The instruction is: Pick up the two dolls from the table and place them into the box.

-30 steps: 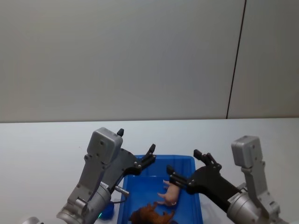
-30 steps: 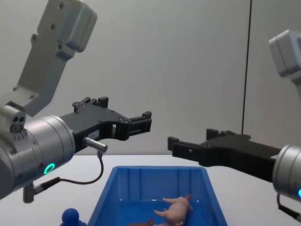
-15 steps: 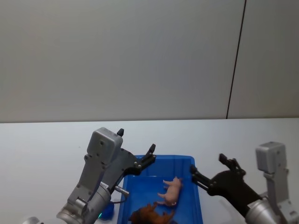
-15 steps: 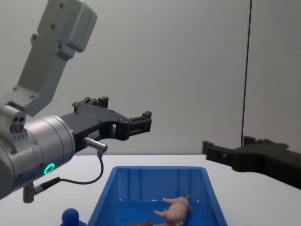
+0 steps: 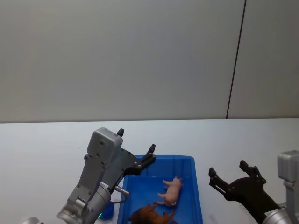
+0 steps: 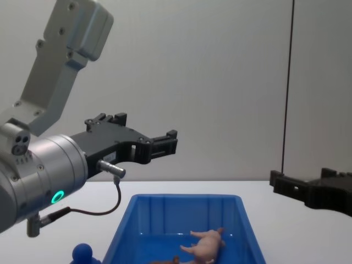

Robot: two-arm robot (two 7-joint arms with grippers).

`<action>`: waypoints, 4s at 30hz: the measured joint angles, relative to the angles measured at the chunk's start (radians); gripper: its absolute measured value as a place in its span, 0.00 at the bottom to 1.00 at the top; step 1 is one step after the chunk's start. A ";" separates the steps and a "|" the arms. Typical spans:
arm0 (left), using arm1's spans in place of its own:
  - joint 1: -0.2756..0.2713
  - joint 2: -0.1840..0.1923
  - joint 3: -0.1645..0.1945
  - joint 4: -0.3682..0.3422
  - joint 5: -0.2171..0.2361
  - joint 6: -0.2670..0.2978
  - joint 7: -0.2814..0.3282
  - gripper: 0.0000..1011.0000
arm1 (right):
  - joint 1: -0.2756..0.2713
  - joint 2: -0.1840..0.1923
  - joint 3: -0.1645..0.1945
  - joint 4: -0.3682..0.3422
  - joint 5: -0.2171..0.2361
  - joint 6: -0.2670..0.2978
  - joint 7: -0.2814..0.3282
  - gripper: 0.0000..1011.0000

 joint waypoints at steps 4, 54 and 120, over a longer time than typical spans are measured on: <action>0.001 0.001 -0.001 -0.001 -0.001 0.001 0.000 0.99 | -0.009 0.004 0.003 -0.007 0.006 -0.001 -0.012 0.99; 0.067 0.134 -0.105 0.038 -0.219 0.308 -0.079 0.99 | -0.036 0.017 0.011 -0.029 0.023 -0.003 -0.047 0.99; 0.019 0.129 -0.116 0.055 -0.106 0.219 -0.238 0.17 | -0.036 0.017 0.011 -0.029 0.023 -0.003 -0.047 0.99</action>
